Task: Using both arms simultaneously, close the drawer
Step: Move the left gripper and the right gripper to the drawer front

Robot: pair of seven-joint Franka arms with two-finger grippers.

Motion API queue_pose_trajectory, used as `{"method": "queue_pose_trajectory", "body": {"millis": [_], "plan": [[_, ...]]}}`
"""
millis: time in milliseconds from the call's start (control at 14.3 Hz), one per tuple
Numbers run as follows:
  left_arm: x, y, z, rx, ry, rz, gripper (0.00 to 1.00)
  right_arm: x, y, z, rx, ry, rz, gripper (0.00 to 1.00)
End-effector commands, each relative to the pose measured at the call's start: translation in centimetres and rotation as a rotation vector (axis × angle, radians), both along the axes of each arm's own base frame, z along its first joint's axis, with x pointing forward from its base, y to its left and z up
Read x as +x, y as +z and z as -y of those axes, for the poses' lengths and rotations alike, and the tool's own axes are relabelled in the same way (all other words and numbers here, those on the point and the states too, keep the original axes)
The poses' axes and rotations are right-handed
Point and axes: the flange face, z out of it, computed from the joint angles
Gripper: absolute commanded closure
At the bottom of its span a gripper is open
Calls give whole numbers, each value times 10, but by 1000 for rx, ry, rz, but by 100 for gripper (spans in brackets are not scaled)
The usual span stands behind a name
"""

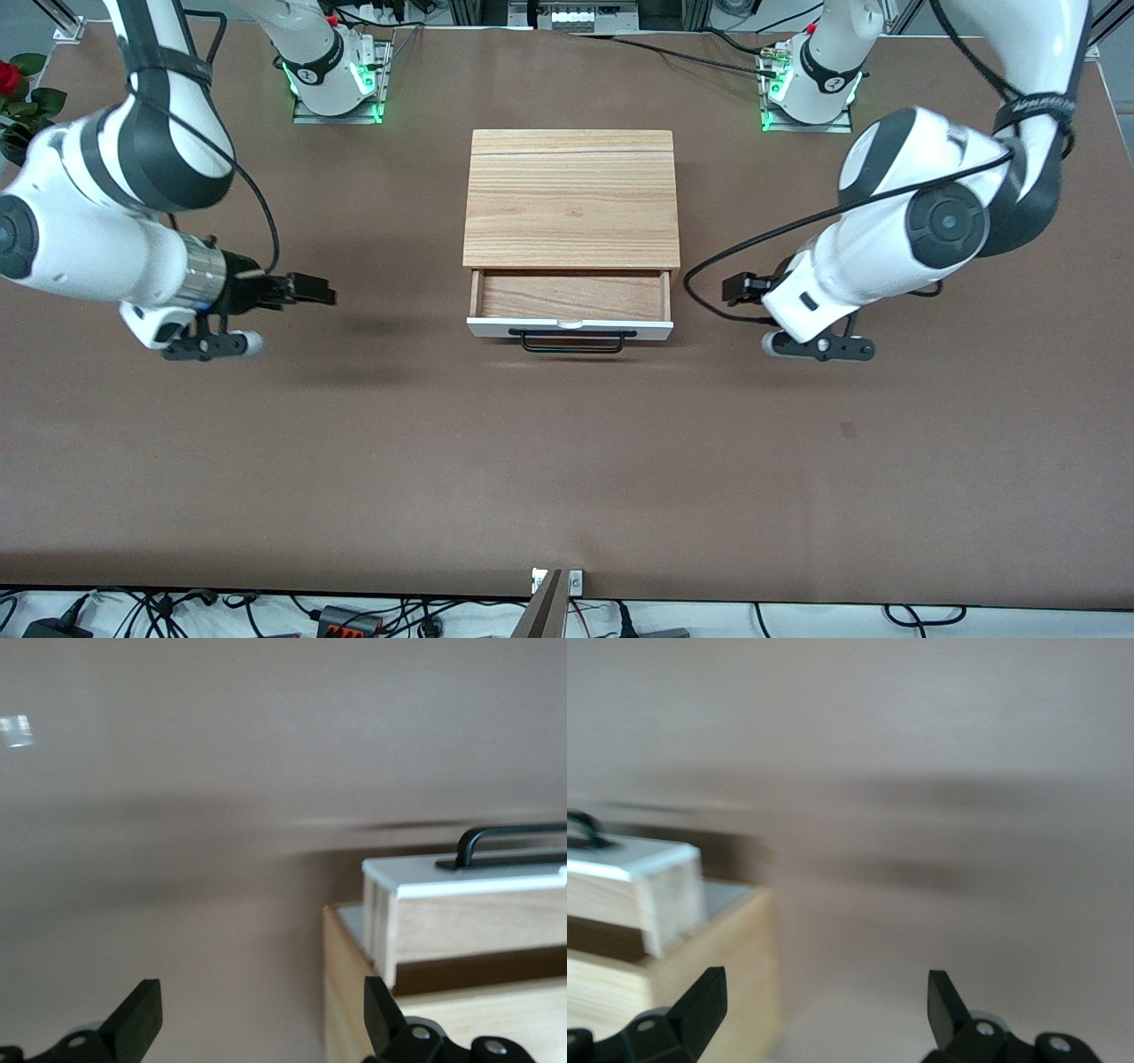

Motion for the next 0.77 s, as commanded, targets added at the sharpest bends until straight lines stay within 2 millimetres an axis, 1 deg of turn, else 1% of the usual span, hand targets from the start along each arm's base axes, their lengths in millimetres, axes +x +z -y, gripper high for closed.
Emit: {"method": "queue_pose_trajectory", "body": {"millis": [0,140,210,280,350,420,490,629,699], "plan": [[13,-15,16,-27,35,9,0,18,-23,-36,75,-27,49,0],[18,-30,33,-50,32,40,0,24,-44,-70,87,-36,121,0],[22,-41,37,-66,34,54,0,25,-54,-87,88,-33,146,0],[26,-51,39,-77,41,64,0,26,-63,-100,85,-30,170,0],[25,-61,53,-89,28,74,0,24,-71,-112,83,-22,183,0],[25,-71,62,-97,21,77,0,24,-81,-120,80,-21,192,0],[23,-77,70,-103,14,81,0,24,-90,-128,83,-24,203,0],[24,-85,75,-110,13,87,0,19,-107,-153,114,-58,208,0],[21,-93,83,-104,-3,84,0,15,-116,-165,131,-68,206,0]]}}
